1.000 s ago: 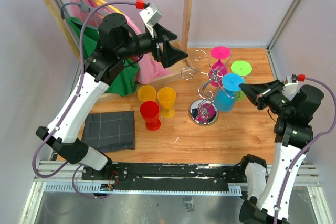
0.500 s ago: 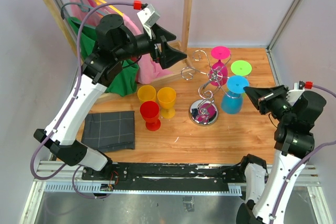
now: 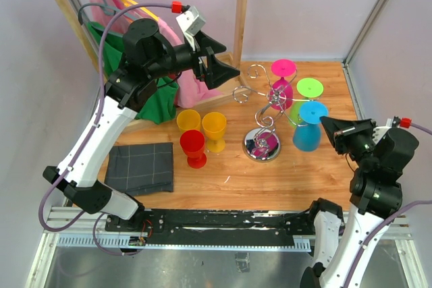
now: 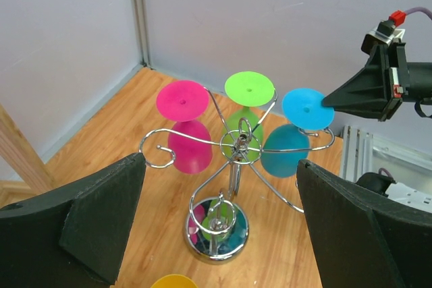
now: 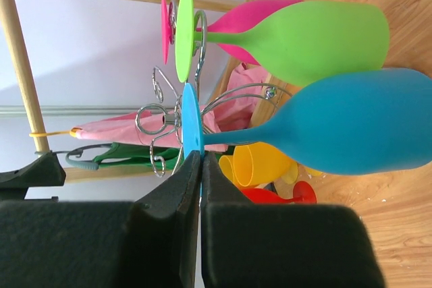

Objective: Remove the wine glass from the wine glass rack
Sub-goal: Pick up the wine glass from the wine rack, then place the wine glass at the center of the board.

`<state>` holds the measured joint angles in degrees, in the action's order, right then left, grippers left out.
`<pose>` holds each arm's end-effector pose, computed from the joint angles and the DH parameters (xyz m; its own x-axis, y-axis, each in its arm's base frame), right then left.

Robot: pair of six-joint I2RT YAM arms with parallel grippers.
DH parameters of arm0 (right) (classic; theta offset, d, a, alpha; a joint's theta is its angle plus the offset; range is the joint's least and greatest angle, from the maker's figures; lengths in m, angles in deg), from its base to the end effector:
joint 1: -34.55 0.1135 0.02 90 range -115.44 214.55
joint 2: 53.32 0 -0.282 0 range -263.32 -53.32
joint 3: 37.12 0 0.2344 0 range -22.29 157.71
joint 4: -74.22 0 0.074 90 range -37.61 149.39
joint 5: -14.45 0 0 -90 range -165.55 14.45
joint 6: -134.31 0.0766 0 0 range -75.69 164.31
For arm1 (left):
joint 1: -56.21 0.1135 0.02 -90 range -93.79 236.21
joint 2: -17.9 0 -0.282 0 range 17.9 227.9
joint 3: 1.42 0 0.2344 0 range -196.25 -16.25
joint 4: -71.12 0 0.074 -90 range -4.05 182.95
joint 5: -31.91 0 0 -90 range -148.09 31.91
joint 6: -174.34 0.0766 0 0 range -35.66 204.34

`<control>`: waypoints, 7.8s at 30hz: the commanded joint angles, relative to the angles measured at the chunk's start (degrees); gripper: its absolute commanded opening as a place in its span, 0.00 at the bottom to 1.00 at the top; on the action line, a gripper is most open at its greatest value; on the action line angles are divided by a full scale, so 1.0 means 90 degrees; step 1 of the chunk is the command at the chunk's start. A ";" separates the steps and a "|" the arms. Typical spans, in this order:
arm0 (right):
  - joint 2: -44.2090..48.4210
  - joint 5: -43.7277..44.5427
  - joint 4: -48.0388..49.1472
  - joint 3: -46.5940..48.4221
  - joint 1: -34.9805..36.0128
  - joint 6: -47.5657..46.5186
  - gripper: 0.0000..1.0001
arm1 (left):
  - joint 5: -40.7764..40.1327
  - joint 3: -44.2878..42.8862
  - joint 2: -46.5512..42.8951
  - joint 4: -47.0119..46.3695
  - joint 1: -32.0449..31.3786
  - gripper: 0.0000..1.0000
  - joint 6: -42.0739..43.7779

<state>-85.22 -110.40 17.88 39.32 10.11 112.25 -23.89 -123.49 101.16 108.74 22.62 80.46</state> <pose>0.0924 0.0061 0.3989 -0.2272 0.9387 -0.2593 0.1088 0.2891 0.9511 0.2318 -0.2056 0.5433 -0.0454 -0.0370 -0.9983 0.9248 0.3764 -0.0560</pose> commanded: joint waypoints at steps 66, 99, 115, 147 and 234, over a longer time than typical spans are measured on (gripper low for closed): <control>-0.5163 -0.1630 1.2076 0.3639 0.1867 0.5910 0.01 | -0.1361 0.1097 -0.0277 -0.2761 0.0139 0.99 -0.1782; -0.4891 -0.2020 1.4485 0.2019 0.3459 0.6865 0.01 | 0.0538 0.2722 -0.0647 -0.6260 0.0389 0.99 -0.1874; -0.5667 -0.2025 1.4554 0.2468 0.3704 0.6645 0.01 | 0.0487 0.3097 -0.1457 -0.6100 0.0431 0.97 -0.1885; -0.6831 -0.1223 1.4620 0.2650 0.3468 0.5783 0.26 | 0.0518 0.3078 -0.1818 -0.5740 0.0431 0.01 -0.2276; -0.2921 0.2660 -0.0115 0.3016 0.0812 -0.5570 0.99 | -0.1623 0.0893 -0.0377 0.5588 -0.2147 0.00 0.3293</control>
<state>-112.35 -87.64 17.68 66.77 18.19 63.29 -34.08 -114.29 95.96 157.87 5.75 112.46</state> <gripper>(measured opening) 0.986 0.023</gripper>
